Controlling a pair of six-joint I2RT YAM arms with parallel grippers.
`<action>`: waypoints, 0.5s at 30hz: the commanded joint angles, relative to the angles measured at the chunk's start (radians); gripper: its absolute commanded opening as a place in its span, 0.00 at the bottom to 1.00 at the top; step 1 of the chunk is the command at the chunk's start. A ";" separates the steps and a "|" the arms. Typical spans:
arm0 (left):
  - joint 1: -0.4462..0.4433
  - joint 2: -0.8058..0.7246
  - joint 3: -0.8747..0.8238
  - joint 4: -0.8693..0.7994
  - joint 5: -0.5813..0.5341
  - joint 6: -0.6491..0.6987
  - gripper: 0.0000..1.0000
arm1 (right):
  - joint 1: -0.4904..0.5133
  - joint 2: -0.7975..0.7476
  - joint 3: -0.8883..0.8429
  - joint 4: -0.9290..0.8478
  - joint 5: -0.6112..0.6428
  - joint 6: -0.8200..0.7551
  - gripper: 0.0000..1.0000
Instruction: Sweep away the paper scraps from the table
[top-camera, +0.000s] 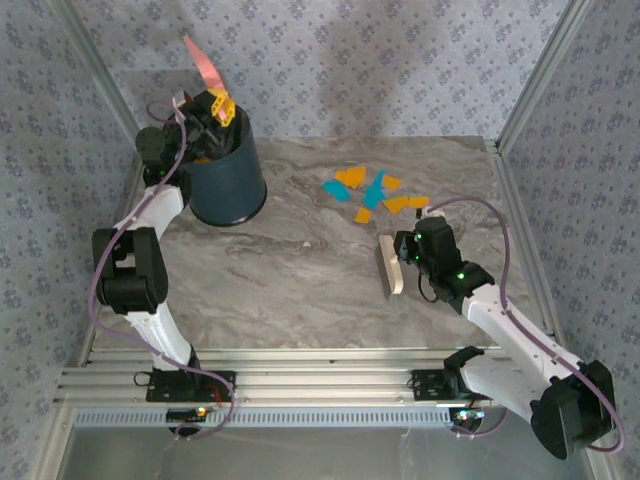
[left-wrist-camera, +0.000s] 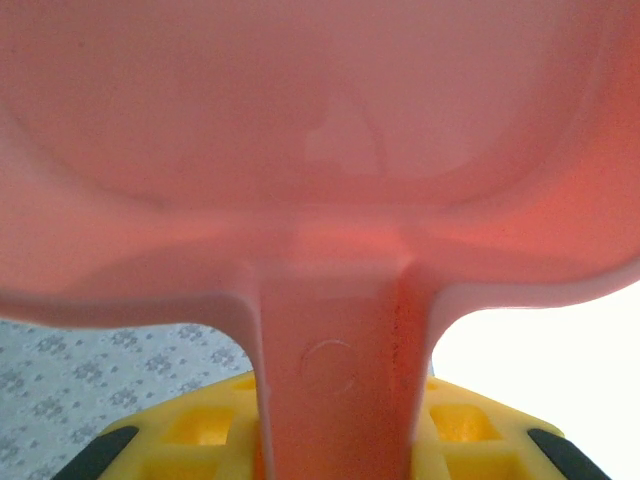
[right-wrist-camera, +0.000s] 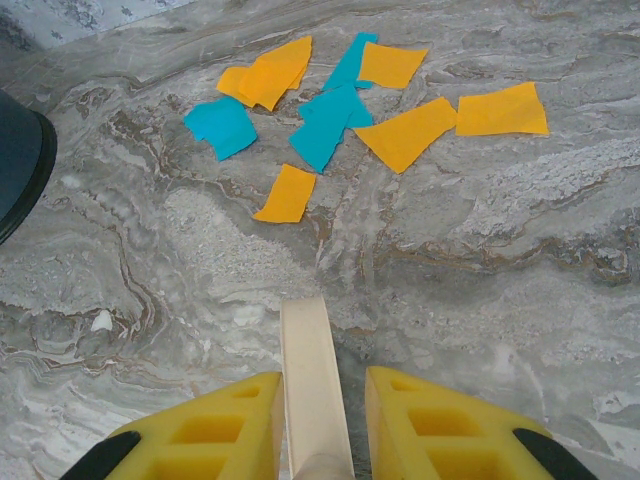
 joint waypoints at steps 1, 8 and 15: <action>-0.014 0.008 -0.002 0.126 -0.048 -0.119 0.00 | 0.005 0.005 0.009 -0.044 0.005 0.004 0.00; -0.028 0.011 -0.009 0.118 -0.055 -0.114 0.00 | 0.005 -0.001 0.006 -0.049 0.007 0.002 0.00; -0.028 -0.035 -0.007 -0.042 0.035 0.027 0.00 | 0.004 -0.024 -0.002 -0.047 0.012 0.002 0.00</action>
